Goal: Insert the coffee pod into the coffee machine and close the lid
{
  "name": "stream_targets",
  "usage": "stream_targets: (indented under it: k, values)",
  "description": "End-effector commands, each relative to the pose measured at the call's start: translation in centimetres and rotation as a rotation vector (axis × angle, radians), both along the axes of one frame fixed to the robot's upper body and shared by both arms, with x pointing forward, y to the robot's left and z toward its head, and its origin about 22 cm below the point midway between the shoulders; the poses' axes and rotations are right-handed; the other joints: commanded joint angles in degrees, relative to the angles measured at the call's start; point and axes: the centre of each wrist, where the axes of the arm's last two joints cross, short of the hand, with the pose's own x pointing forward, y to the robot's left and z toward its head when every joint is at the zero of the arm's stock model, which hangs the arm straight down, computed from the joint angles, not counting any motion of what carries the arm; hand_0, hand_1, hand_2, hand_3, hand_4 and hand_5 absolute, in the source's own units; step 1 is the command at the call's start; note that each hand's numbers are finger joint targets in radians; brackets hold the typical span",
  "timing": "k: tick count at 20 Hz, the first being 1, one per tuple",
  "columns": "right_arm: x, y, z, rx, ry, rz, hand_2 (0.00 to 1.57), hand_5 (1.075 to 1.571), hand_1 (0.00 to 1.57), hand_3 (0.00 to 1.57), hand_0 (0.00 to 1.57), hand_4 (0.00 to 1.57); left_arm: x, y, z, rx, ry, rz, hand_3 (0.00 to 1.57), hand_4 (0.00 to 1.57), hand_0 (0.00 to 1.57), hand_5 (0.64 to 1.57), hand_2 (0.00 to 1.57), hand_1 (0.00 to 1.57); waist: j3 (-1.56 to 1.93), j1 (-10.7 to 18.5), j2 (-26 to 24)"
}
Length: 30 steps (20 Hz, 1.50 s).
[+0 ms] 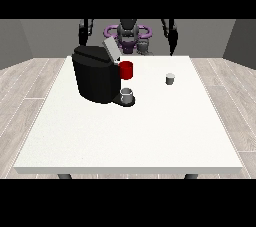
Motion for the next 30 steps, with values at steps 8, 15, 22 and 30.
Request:
stream_targets:
  k: [8, 15, 22, 30]
  values:
    - [1.6, 0.2, 1.5, 0.078, -0.144, -0.148, 0.0, 1.571, 0.0, 0.0, 0.0, 0.11, 2.1, 5.4, 3.3, 0.186, -0.19, -0.049, 0.0, 0.0, 0.0, 1.571, 0.0, 0.0, 1.78, -2.6, 0.2]
    - [1.5, 0.5, 1.5, 0.073, -0.237, -0.054, 0.0, 1.571, 0.0, 0.0, 0.0, 0.22, 5.8, 9.8, 4.6, 0.226, -0.125, 0.016, 0.0, 0.0, 0.0, 1.571, 0.0, 0.0, 1.75, -8.5, 5.5]
    - [1.9, 3.4, 3.7, 0.103, -0.258, -0.014, 0.0, 1.571, 0.0, 0.0, 0.0, 0.19, 7.6, 12.9, 3.3, 0.275, -0.002, 0.021, 0.0, 0.0, 0.0, 1.571, 0.0, 0.0, 1.73, -10.2, 7.0]
    - [2.2, 5.7, 2.9, 0.095, -0.277, -0.016, 0.0, 1.571, 0.0, 0.0, 0.0, 0.26, 10.4, 12.6, 3.4, 0.361, 0.026, 0.056, 0.0, 0.0, 0.0, 1.571, 0.0, 0.0, 1.74, -10.4, 10.8]
